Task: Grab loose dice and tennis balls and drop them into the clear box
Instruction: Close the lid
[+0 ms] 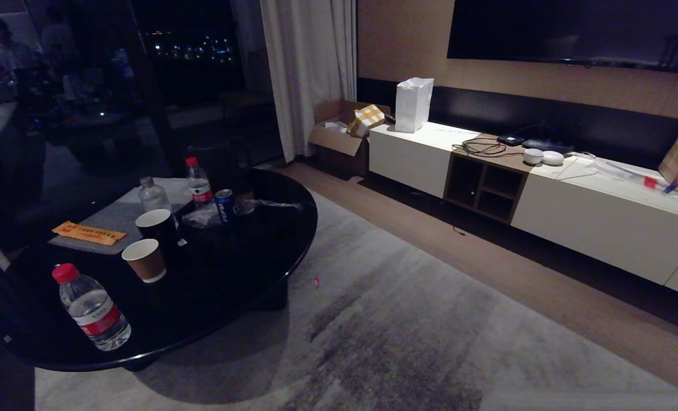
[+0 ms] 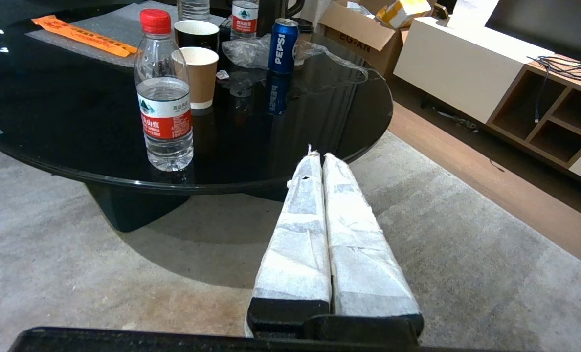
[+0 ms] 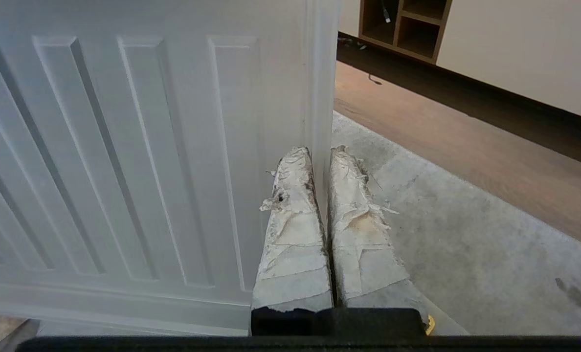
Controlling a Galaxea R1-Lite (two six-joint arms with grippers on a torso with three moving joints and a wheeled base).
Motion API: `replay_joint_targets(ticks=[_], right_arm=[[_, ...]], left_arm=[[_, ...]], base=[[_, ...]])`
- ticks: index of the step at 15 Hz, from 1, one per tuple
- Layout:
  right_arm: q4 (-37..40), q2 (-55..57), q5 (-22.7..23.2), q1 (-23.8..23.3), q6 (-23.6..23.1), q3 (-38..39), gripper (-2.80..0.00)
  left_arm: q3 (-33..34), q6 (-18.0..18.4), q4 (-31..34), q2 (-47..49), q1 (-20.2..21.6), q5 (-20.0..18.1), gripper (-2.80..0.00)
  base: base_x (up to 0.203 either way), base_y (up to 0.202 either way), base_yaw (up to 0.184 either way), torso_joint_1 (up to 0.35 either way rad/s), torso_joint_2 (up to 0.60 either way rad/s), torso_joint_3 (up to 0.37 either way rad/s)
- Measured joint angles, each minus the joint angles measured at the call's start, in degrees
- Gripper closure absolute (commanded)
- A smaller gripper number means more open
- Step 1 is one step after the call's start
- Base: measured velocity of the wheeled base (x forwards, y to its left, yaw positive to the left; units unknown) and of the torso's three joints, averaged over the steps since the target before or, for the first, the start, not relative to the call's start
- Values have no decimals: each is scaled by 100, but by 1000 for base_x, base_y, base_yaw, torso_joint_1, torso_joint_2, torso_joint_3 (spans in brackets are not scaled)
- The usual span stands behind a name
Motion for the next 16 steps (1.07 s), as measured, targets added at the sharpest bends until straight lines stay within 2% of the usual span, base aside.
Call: replay_joint_targets(ticks=[4,16], right_arm=[[2,0,-2,-2,16,-2,0],[0,0,0,0,14,0,0]], left_arm=[[0,-2,6,0,0,0,0],[0,-7,2,0,0,2,0]], base=[[-1,0,19,1,0,1],[0,-8,161,1,0,3]])
